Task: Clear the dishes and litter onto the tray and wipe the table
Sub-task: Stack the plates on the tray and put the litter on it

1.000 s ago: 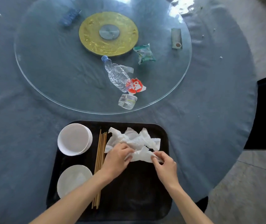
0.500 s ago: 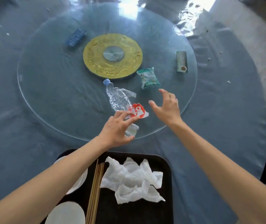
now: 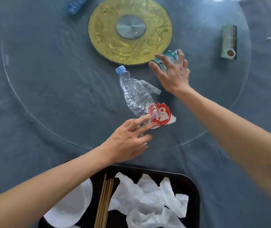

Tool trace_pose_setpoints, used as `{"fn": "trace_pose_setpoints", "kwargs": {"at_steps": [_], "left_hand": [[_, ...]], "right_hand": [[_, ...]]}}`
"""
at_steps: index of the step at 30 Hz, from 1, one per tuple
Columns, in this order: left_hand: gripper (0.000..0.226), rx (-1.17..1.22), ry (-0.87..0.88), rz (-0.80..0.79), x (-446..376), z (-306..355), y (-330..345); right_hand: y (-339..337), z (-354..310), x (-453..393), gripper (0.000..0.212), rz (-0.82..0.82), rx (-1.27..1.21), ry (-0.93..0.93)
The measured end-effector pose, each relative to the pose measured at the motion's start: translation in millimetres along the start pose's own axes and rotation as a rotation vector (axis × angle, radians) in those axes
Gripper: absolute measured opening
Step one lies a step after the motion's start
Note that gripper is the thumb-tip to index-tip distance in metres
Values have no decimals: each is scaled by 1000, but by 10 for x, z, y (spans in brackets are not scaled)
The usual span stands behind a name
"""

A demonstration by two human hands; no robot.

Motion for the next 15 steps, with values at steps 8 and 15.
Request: {"fn": "trace_pose_setpoints", "kwargs": {"at_steps": [8, 15], "left_hand": [[26, 36, -25, -32, 182, -190, -69], [25, 23, -68, -60, 370, -226, -186]], "right_hand": [[119, 7, 508, 83, -101, 93, -242], [166, 155, 785, 52, -30, 151, -290]]}}
Point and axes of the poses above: each hand's wrist, its own x-axis away from the middle knuckle, its own y-axis out of the palm, z = x × y, the point moved 5 cm from there along -x, towards the middle knuckle, and after that the axes turned 1 degree about -x, right-handed, at the moved point
